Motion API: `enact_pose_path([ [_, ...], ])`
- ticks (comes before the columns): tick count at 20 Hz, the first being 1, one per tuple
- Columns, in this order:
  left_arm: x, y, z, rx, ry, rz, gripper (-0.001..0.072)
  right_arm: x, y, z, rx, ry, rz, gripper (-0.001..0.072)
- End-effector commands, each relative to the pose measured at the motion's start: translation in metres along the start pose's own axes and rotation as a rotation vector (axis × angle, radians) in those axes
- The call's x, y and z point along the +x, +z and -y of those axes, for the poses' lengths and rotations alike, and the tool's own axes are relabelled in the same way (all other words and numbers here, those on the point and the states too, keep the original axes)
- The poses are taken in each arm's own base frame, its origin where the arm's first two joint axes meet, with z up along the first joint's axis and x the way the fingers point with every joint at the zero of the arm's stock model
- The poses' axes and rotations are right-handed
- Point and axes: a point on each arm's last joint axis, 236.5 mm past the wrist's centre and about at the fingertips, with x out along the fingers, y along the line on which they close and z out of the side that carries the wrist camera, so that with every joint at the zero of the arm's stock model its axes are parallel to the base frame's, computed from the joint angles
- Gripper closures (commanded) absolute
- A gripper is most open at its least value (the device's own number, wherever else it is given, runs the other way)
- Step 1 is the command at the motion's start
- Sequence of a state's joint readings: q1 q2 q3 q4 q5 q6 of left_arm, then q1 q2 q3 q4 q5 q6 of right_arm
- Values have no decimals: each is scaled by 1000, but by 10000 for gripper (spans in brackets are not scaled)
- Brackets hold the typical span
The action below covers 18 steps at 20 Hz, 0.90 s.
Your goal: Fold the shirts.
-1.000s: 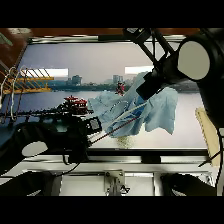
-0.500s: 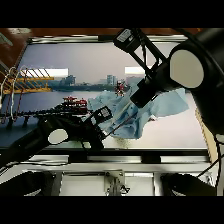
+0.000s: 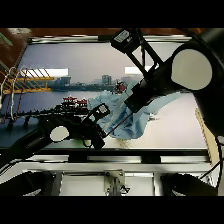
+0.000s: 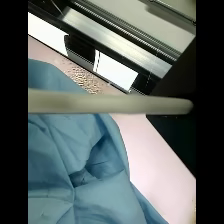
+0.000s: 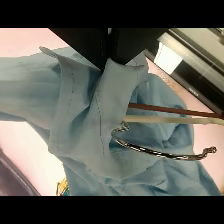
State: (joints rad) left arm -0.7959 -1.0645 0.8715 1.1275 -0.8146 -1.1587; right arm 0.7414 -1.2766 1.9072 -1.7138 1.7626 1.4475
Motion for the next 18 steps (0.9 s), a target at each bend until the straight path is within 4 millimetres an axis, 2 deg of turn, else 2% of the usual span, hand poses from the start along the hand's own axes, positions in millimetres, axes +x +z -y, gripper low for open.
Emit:
enact_pose_path([
  [1,0,2,0,-3,-1,11,660,0,-1,-11,30,46,-4,595],
  [3,0,2,0,-3,-1,11,660,0,-5,-3,67,14,-22,176],
  [5,0,2,0,-3,-1,11,660,-6,-14,10,98,-42,-41,173],
  [7,-1,3,-1,-4,-1,13,660,-22,-23,39,149,-140,-21,173],
  [10,-4,-7,-2,-1,-10,-25,660,-59,-52,110,333,-283,41,173],
  [12,-9,-14,-5,7,-10,-58,660,-72,-83,160,459,-342,46,175],
  [15,-18,-25,-13,51,-9,-116,659,-59,-124,216,613,-287,23,178],
  [17,-25,-30,-23,87,9,-152,660,-35,-142,236,462,-207,-43,178],
  [18,-29,-31,-30,105,28,-164,660,-22,-141,234,329,-138,-60,176],
])
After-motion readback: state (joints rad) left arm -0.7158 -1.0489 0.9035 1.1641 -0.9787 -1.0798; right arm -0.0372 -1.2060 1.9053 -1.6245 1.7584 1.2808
